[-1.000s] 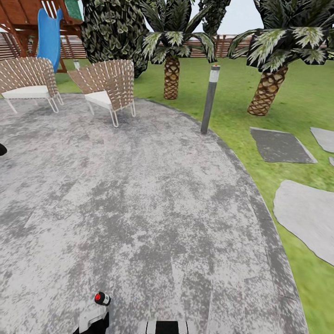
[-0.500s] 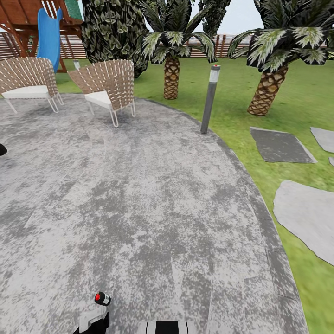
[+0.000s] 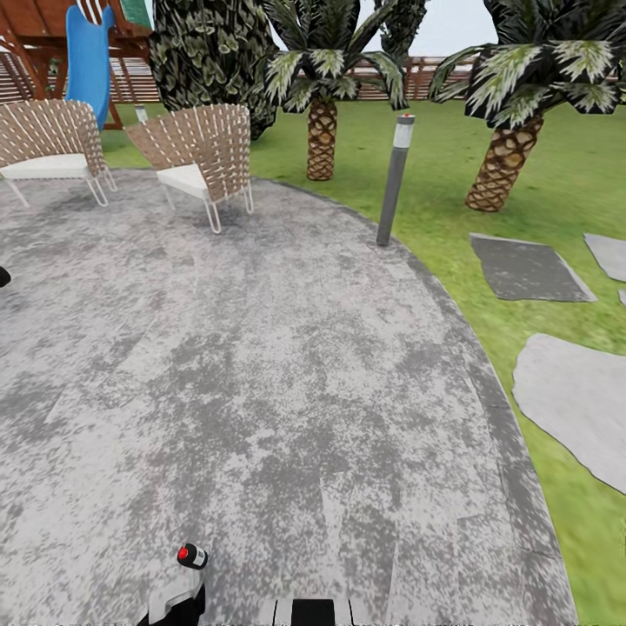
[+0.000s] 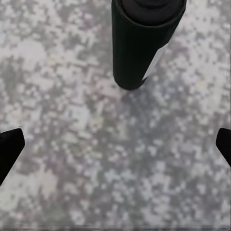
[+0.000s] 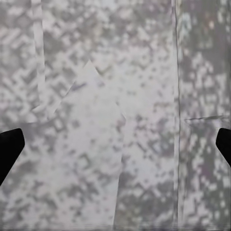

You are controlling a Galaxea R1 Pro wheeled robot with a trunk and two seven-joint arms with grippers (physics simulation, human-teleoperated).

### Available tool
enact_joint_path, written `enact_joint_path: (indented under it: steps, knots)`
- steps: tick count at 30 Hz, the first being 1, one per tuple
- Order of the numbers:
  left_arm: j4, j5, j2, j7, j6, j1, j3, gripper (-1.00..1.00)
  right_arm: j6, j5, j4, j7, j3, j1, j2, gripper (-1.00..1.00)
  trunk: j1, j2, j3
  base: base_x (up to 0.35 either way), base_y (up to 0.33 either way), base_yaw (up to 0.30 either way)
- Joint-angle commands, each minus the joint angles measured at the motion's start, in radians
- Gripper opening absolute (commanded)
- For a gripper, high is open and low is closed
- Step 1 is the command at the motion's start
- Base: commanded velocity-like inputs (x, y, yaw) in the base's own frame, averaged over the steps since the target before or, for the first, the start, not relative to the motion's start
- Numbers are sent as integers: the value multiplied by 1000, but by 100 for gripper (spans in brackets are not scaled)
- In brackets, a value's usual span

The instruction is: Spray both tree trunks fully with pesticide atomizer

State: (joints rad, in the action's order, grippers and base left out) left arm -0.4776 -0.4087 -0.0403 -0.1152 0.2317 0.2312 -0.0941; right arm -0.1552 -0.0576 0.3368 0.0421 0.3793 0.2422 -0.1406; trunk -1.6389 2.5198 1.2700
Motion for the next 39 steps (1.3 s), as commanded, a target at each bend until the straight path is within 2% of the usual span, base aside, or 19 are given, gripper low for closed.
enact_joint_path:
  steps: [1, 7, 14, 27, 33, 39]
  knots:
    - [0, -6, -1, -8, 4, 0, -9, 100, -4, -6, -2, 5, 4, 1, 0, 100, 0, 1, 5, 0, 0, 0]
    - [0, -6, -1, -8, 3, 0, -9, 100, -6, 1, -10, 5, 3, 0, 1, 100, -3, 2, 28, 0, 0, 0]
    - [1, -5, -1, -8, 3, 0, -9, 100, -5, 4, -11, 5, 1, 1, 1, 100, -3, 2, 28, 0, 0, -38]
    - [1, -5, -1, -8, 3, 0, -9, 100, -6, 4, -12, 5, 1, 0, 1, 100, -3, 2, 28, 0, 0, -196]
    - [0, -5, -1, -8, 3, 0, -9, 100, -6, 4, -12, 5, 1, 1, 1, 100, -3, 2, 28, 0, 0, -28]
    - [0, -5, -1, -8, 3, 0, -8, 100, -6, 5, -12, 0, 1, 0, 1, 100, -3, 2, 28, 0, 0, 136]
